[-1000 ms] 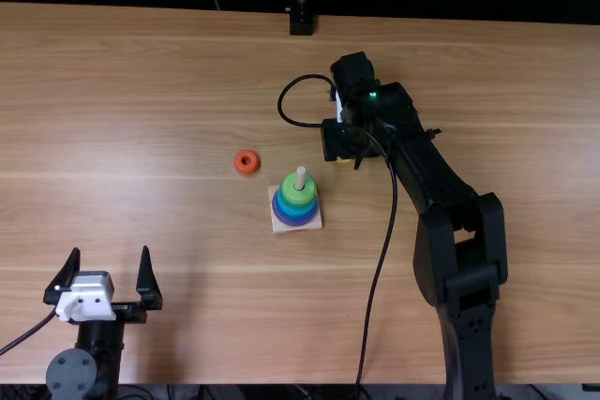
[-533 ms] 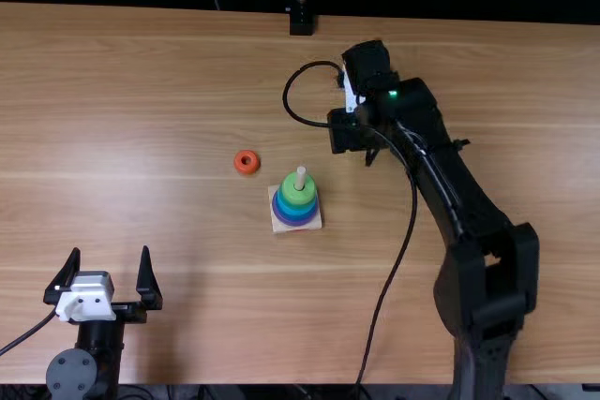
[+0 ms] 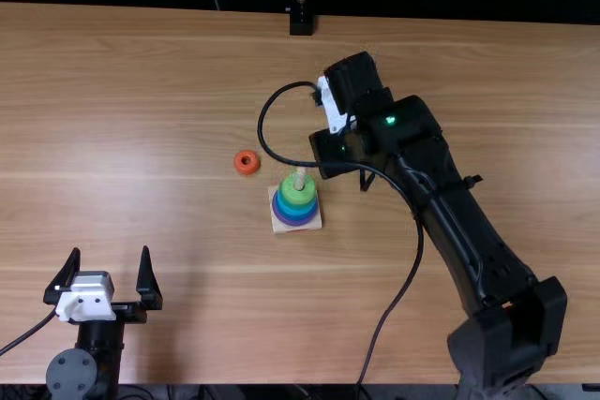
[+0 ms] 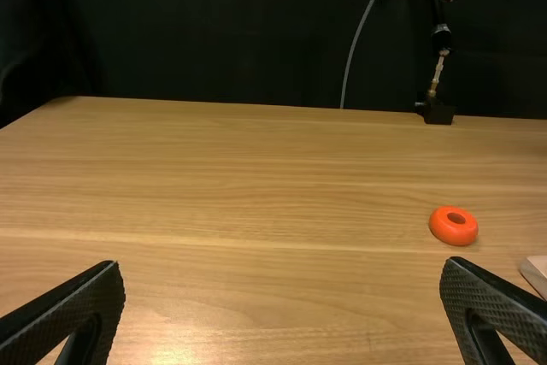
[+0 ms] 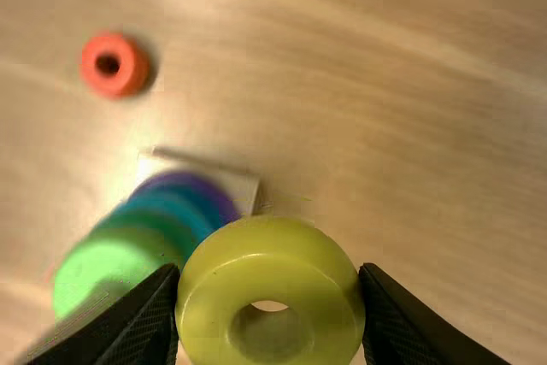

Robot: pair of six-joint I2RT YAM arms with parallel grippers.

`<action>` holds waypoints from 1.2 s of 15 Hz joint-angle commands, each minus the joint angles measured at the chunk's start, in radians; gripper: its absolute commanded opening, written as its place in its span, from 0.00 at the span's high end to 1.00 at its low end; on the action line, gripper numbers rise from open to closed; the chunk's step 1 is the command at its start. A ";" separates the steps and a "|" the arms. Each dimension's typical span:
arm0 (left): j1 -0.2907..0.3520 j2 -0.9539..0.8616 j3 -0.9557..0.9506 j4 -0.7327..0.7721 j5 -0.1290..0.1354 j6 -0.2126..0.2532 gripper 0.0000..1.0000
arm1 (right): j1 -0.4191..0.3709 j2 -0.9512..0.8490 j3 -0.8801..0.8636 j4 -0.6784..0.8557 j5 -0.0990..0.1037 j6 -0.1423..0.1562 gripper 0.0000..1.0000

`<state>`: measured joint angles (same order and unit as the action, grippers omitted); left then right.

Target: Build the Hanoi tower: stack the rings onto the peg from bottom to top in this color order: purple, dark blue, light blue, dark green, light green, yellow, orange.

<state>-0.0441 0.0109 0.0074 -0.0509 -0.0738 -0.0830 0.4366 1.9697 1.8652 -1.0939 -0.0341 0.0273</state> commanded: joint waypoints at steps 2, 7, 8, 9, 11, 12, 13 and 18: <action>0.009 -0.011 -0.007 -0.039 -0.013 0.000 0.00 | 0.005 -0.066 0.029 -0.037 -0.001 -0.025 1.00; 0.009 -0.011 -0.007 -0.039 -0.013 0.000 0.00 | 0.025 -0.068 0.140 -0.120 -0.005 -0.025 1.00; 0.009 -0.011 -0.007 -0.039 -0.013 0.000 0.00 | 0.037 -0.068 0.164 -0.135 -0.005 -0.025 1.00; 0.009 -0.011 -0.007 -0.039 -0.013 0.000 0.00 | 0.047 -0.068 0.181 -0.150 -0.005 -0.025 1.00; 0.009 -0.011 -0.007 -0.039 -0.013 0.000 0.00 | 0.073 -0.068 0.210 -0.175 -0.006 -0.024 1.00; 0.009 -0.011 -0.007 -0.037 -0.013 0.000 0.00 | 0.085 -0.068 0.215 -0.181 -0.006 -0.022 1.00; 0.009 -0.011 -0.007 -0.037 -0.013 0.000 0.00 | 0.096 -0.068 0.215 -0.181 -0.006 -0.022 1.00; 0.009 -0.011 -0.007 -0.039 -0.013 0.000 0.00 | 0.113 -0.065 0.215 -0.175 -0.008 -0.018 1.00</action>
<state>-0.0441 0.0109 0.0074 -0.0509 -0.0734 -0.0822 0.5415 1.9434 2.0495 -1.2713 -0.0345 0.0059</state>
